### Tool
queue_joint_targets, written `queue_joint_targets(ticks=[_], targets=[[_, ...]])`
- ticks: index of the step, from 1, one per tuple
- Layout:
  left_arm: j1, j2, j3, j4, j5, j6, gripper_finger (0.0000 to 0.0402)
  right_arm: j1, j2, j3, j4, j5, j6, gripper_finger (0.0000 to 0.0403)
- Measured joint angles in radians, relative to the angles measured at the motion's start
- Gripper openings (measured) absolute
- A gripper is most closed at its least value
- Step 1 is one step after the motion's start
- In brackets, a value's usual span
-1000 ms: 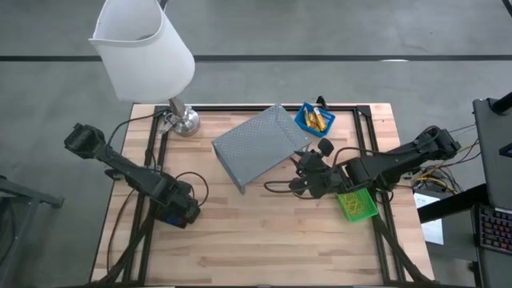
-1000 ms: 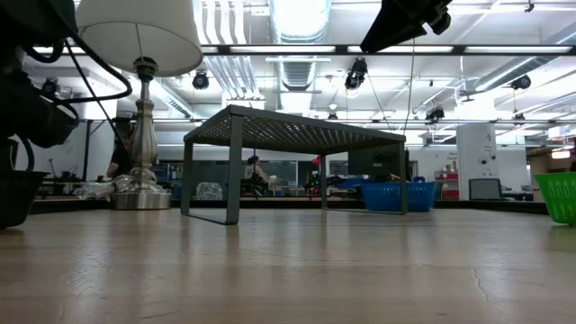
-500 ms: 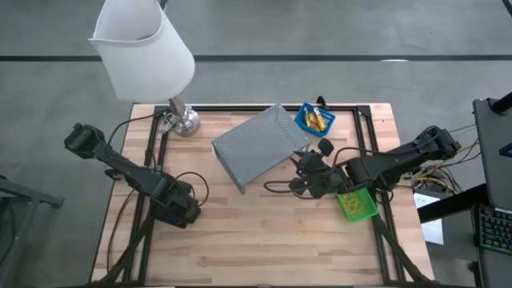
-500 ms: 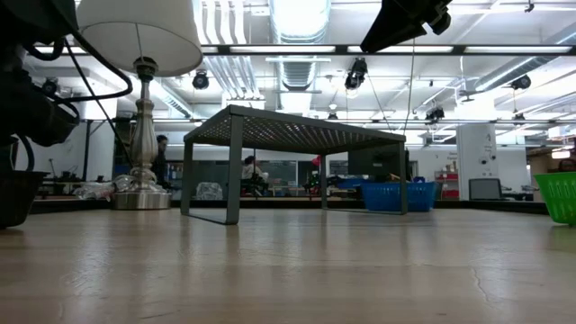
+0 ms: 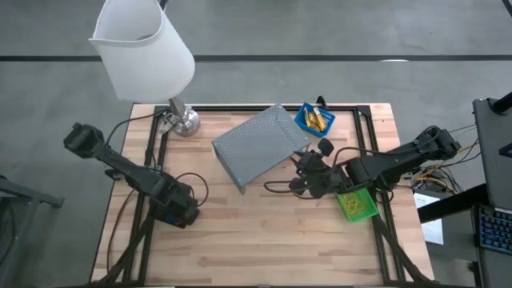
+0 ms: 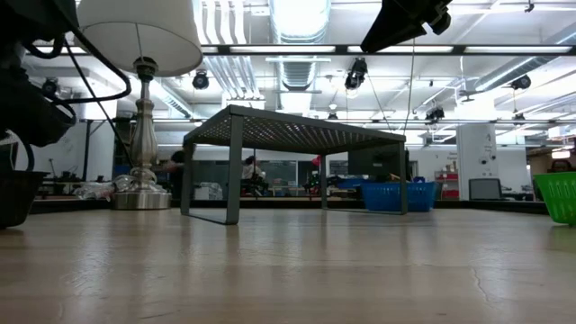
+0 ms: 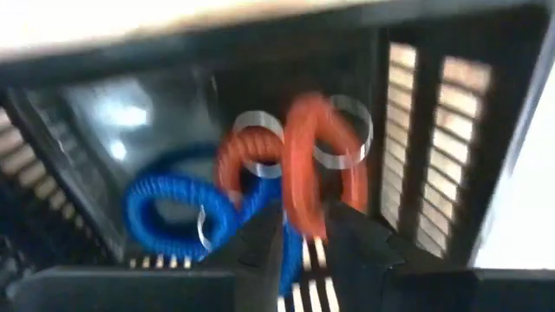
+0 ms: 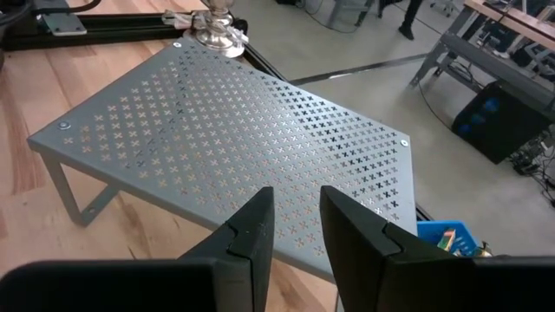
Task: Pick & Place Office Desk Supplies
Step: Put the orange spring keychain into the black basket, then put the black basket filled with spring keychains on the shelf
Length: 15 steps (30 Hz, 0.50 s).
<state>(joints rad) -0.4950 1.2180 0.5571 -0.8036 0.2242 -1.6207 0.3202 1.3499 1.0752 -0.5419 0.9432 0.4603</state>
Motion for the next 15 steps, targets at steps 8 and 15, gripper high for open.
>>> queue_joint_targets(ticks=[8, 15], targets=[[0.0, -0.126, 0.0, -0.012, 0.067, -0.01, 0.0094, 0.0, 0.0, 0.0, 0.0, 0.0, 0.0, 0.0085], [0.0, -0.279, 0.0, -0.009, -0.014, -0.055, 0.0095, 0.0, 0.0, 0.0, 0.0, 0.0, 0.0, 0.0079]])
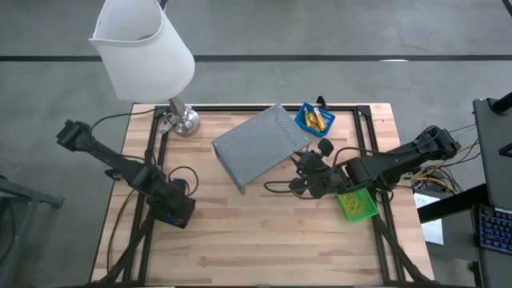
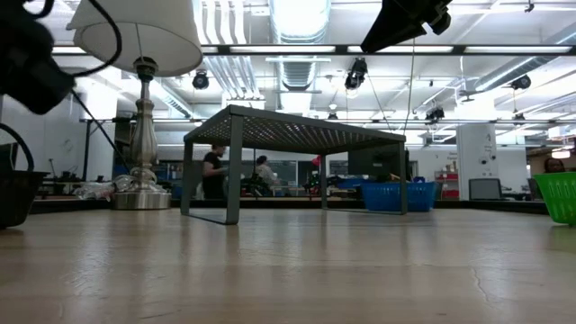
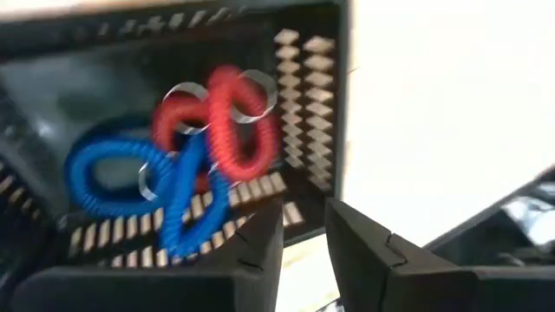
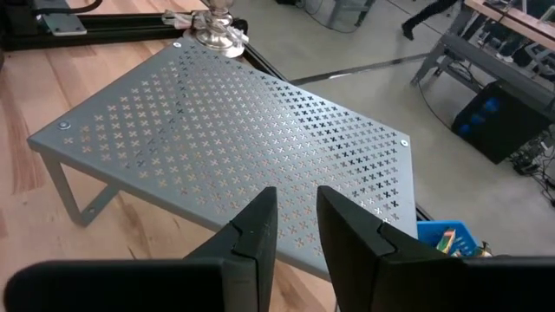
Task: Pick & Place Office Desk Supplies
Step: Put the black basket filled with spring keychains on the shelf
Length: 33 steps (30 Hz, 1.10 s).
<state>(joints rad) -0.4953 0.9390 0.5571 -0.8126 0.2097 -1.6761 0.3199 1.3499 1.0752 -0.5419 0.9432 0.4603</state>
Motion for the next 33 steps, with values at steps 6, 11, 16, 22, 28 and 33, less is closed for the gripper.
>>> queue_joint_targets(ticks=[6, 11, 16, 22, 28, 33], targets=[[0.0, -0.137, 0.0, 0.076, -0.197, 0.078, 0.0095, 0.0, 0.0, 0.0, 0.0, 0.0, 0.0, 0.0086], [0.0, -0.228, 0.0, 0.327, -0.439, 0.382, 0.0095, 0.0, 0.0, 0.0, 0.0, 0.0, 0.0, 0.0091], [0.0, -0.264, 0.001, 0.782, -0.58, 1.118, 0.0095, 0.0, 0.0, 0.0, 0.0, 0.0, 0.0, 0.0086], [0.0, -0.263, 0.001, 0.995, -0.506, 1.775, 0.0095, 0.0, 0.0, 0.0, 0.0, 0.0, 0.0, 0.0076], [0.071, -0.247, -0.005, 0.996, -0.522, 1.851, 0.0095, 0.0, 0.0, 0.0, 0.0, 0.0, 0.0, 0.0073], [0.18, -0.195, -0.008, 0.999, -0.518, 1.852, 0.0095, 0.0, 0.0, 0.0, 0.0, 0.0, 0.0, 0.008]])
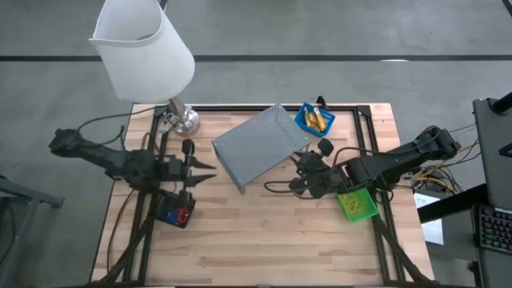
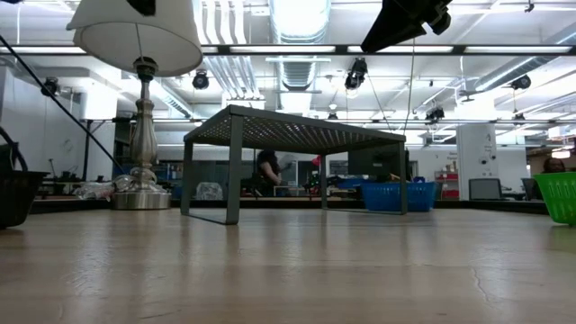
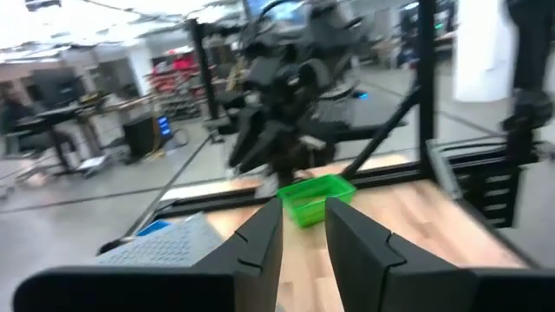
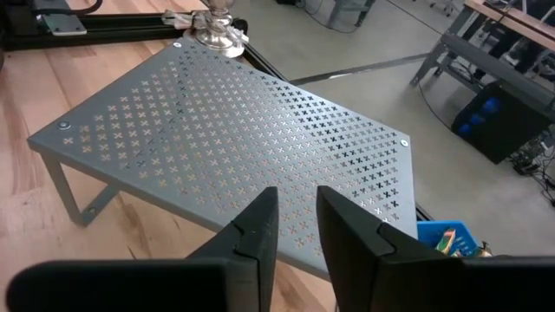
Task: Pick & Place Office Desk Supplies
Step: Put the black basket filled with spring keychains on the shelf
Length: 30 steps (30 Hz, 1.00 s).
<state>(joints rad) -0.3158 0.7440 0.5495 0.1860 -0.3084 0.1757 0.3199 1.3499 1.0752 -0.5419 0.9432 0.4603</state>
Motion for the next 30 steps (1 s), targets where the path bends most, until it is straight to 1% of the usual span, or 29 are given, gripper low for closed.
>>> queue_joint_targets(ticks=[3, 5, 9, 11, 17, 20, 26, 28, 30], targets=[[0.073, 0.041, 0.0, 0.005, 0.045, -0.012, 0.0095, 0.0, 0.0, 0.0, 0.0, 0.0, 0.0, 0.0085], [0.124, 0.074, 0.0, 0.005, 0.12, -0.026, 0.0095, 0.0, 0.0, 0.0, 0.0, 0.0, 0.0, 0.0087], [0.214, 0.147, 0.0, 0.005, 0.307, -0.027, 0.0095, 0.0, 0.0, 0.0, 0.0, -0.001, 0.0, 0.0089], [0.245, 0.172, 0.0, 0.008, 0.359, -0.031, 0.0095, 0.0, 0.0, 0.0, 0.0, -0.001, 0.0, 0.0087], [0.293, 0.209, 0.0, 0.026, 0.365, -0.053, 0.0095, 0.0, 0.0, 0.0, 0.0, -0.001, 0.0, 0.0076], [0.294, 0.207, 0.0, 0.026, 0.365, -0.076, 0.0095, 0.0, 0.0, 0.0, 0.0, -0.001, 0.0, 0.0072], [0.294, 0.202, 0.0, 0.026, 0.358, -0.074, 0.0095, 0.0, 0.0, 0.0, 0.0, -0.001, 0.0, 0.0073], [0.294, 0.202, 0.0, 0.027, 0.339, -0.067, 0.0095, 0.0, 0.0, 0.0, 0.0, -0.001, 0.0, 0.0075], [0.294, 0.201, 0.0, 0.027, 0.289, -0.026, 0.0095, 0.0, 0.0, 0.0, 0.0, -0.001, 0.0, 0.0078]])
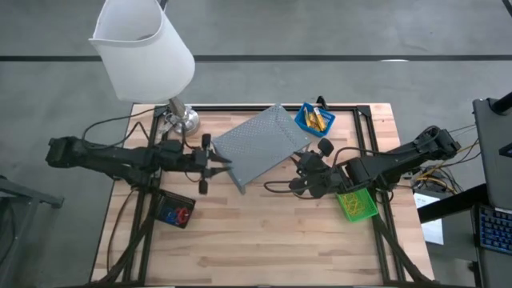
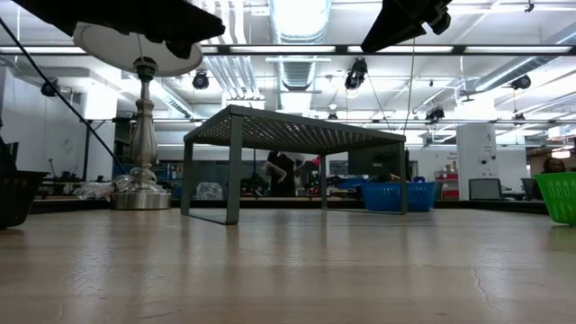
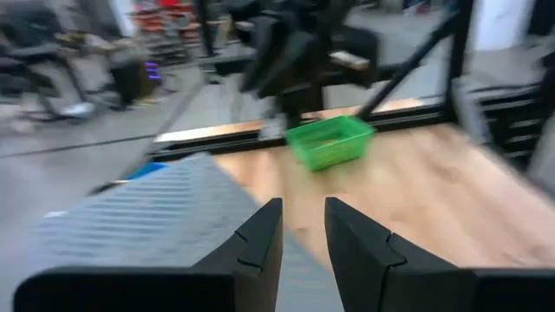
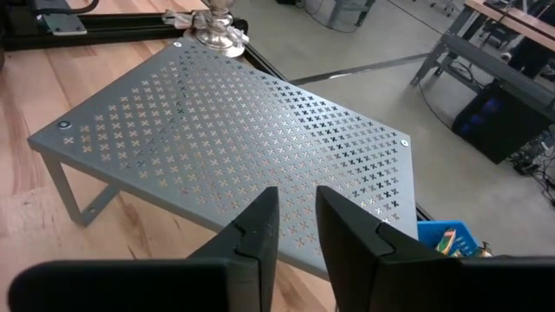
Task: Pick & Place Office Desk Supplies
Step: Put the black basket filled with spring keychains on the shelf
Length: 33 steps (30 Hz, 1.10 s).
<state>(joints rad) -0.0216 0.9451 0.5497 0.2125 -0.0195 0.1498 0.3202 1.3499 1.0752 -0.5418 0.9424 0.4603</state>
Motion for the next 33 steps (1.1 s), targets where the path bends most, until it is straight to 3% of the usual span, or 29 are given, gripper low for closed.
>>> queue_joint_targets(ticks=[5, 10, 14, 19, 24, 30, 33], targets=[[0.0, -0.008, 0.007, -0.007, -0.157, 0.018, 0.0095, 0.0, 0.0, 0.0, 0.0, 0.0, 0.0, 0.0084], [-0.001, -0.013, 0.006, -0.167, -0.179, -0.057, 0.0095, 0.0, 0.0, 0.0, 0.0, 0.0, 0.0, 0.0087], [-0.001, -0.014, 0.014, -0.326, -0.133, -0.144, 0.0095, 0.0, 0.0, 0.0, 0.0, 0.0, 0.0, 0.0081], [-0.002, -0.012, 0.096, -0.657, -0.122, -0.323, 0.0095, 0.0, 0.0, 0.0, 0.0, 0.0, 0.0, 0.0072], [-0.01, 0.025, 0.155, -0.846, -0.104, -0.421, 0.0095, 0.0, 0.0, 0.0, 0.0, 0.0, 0.0, 0.0068], [-0.034, 0.096, 0.233, -1.173, 0.009, -0.526, 0.0095, 0.0, 0.0, 0.0, 0.0, 0.0, 0.0, 0.0068], [-0.07, 0.142, 0.233, -1.233, 0.046, -0.551, 0.0095, 0.0, 0.0, 0.0, 0.0, 0.0, 0.0, 0.0068]])
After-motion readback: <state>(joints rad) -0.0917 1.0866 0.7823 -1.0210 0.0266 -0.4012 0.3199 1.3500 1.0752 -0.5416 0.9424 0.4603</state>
